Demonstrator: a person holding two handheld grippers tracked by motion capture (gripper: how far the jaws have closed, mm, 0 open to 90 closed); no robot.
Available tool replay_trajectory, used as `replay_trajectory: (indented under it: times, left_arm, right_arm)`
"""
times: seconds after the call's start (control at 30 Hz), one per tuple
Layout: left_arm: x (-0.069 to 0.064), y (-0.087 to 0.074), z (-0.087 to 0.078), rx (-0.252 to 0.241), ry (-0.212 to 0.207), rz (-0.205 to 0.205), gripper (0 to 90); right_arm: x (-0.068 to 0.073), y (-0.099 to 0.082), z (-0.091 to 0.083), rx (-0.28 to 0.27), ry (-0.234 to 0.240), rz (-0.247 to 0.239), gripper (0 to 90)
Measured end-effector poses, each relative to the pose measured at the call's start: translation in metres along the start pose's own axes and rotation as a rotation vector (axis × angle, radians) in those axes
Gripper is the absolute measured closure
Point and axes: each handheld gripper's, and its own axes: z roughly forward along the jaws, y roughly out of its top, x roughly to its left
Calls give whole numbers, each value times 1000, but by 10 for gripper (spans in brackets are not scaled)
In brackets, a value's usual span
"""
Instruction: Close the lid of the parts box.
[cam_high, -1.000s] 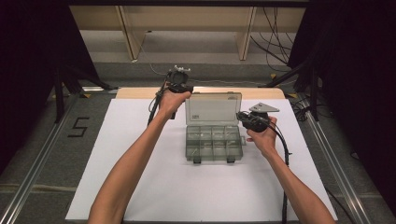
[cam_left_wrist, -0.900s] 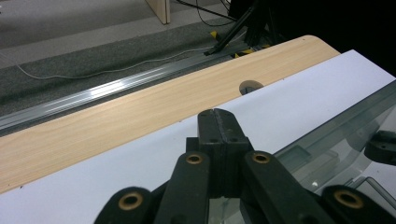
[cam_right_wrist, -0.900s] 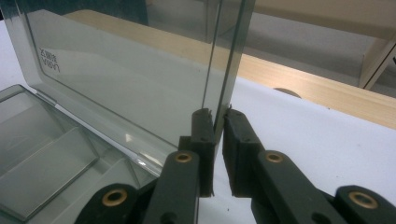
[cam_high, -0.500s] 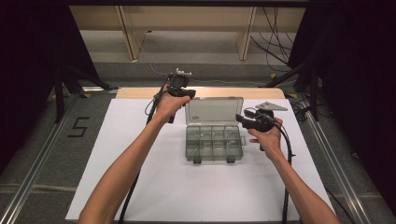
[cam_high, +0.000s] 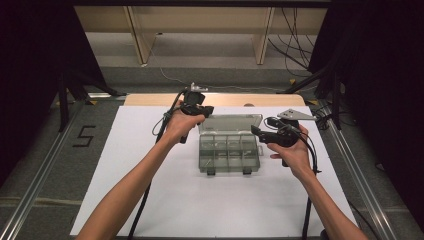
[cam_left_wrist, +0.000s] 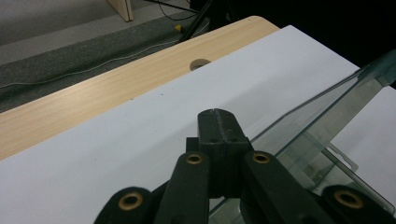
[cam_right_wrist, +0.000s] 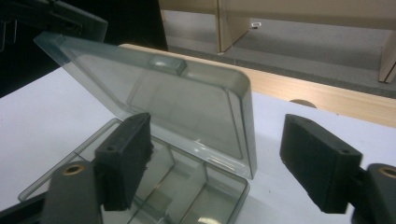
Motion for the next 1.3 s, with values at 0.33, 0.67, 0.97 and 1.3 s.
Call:
replay_trajectory:
  times: [0.33,0.67,0.97,1.3]
  left_arm:
    - [-8,-11,-13,-22,-43,6,895]
    - [-17,-28,-20,-4,-65,60,895]
    - [-24,-54,-22,13,-106,79,895]
    - [-27,-83,-24,3,-123,81,895]
  right_arm:
    - [14,-1,-21,-6,22,-52,205]
    - [27,-4,-35,-14,70,-89,294]
    - [33,-4,-48,-37,86,-155,456]
    - [35,-16,-43,86,139,-221,725]
